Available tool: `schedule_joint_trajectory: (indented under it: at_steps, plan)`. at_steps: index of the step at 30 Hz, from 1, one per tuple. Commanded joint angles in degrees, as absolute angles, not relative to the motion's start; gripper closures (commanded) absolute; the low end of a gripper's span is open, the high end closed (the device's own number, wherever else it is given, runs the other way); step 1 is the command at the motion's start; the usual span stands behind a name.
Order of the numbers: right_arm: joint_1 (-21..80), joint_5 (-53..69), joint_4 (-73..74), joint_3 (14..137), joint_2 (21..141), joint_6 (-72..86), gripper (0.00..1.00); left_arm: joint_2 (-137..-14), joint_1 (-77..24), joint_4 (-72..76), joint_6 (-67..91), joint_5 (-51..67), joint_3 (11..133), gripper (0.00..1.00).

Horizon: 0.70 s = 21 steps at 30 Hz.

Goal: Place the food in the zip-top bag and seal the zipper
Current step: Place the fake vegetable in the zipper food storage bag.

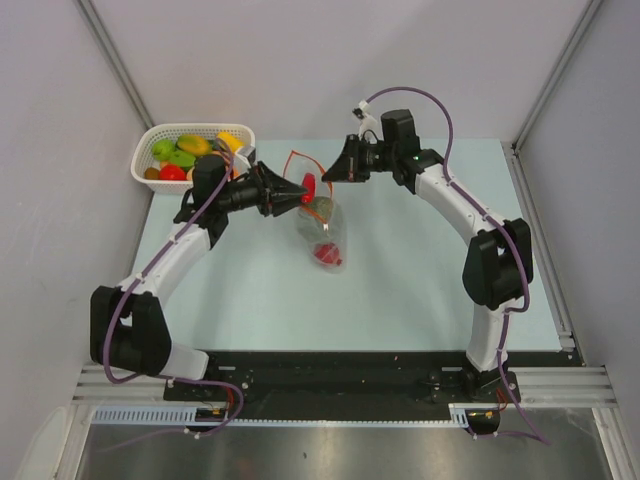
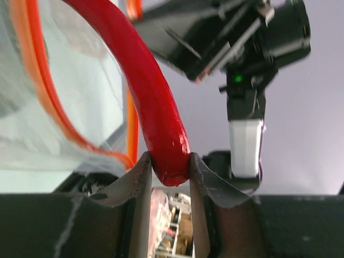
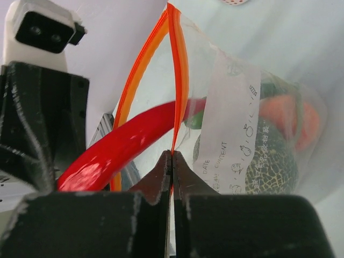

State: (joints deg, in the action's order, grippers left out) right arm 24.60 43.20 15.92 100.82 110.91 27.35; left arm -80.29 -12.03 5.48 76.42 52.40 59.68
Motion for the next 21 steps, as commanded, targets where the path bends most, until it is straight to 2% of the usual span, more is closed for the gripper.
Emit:
schedule_joint_trajectory:
  at_steps: [1, 2, 4, 6, 9, 11, 12, 16, 17, 21]
  plan:
    - [24.87, 45.35, 12.66, 101.6, 106.88, 27.42, 1.0, -82.87, -12.04, 5.52, 75.74, 45.62, 62.67, 0.87]
    - [24.79, 45.53, 12.66, 101.43, 106.88, 27.42, 1.0, -83.66, -12.13, 5.88, 76.28, 45.7, 63.1, 0.65]
    - [24.79, 45.79, 12.48, 101.51, 106.96, 27.25, 1.0, -85.34, -12.57, 7.72, 76.55, 47.01, 65.37, 0.54]
    - [24.61, 45.79, 12.48, 101.6, 107.14, 27.25, 1.0, -86.22, -12.74, 6.17, 74.54, 48.33, 68.19, 0.24]
    - [23.91, 46.4, 12.13, 101.69, 107.49, 27.33, 1.0, -85.09, -11.35, 3.7, 68.83, 48.17, 72.94, 0.18]
    - [23.56, 46.67, 12.22, 101.69, 107.67, 27.25, 1.0, -84.47, -9.85, 0.45, 64.09, 47.2, 75.4, 0.06]
    - [23.38, 46.93, 12.22, 101.69, 107.67, 27.25, 1.0, -84.29, -7.93, -1.3, 62.16, 47.02, 76.11, 0.05]
    - [22.76, 47.28, 12.57, 101.69, 107.75, 26.37, 1.0, -84.55, -0.81, -12.28, 47.08, 42.82, 82.24, 0.07]
    - [22.76, 47.2, 12.66, 101.69, 107.75, 26.11, 1.0, -84.9, -0.18, -18.13, 43.45, 38.71, 83.74, 0.09]
    - [22.59, 47.46, 12.92, 101.78, 108.28, 25.75, 1.0, -88.67, 8.77, -26.36, 26.58, 26.3, 90.16, 0.16]
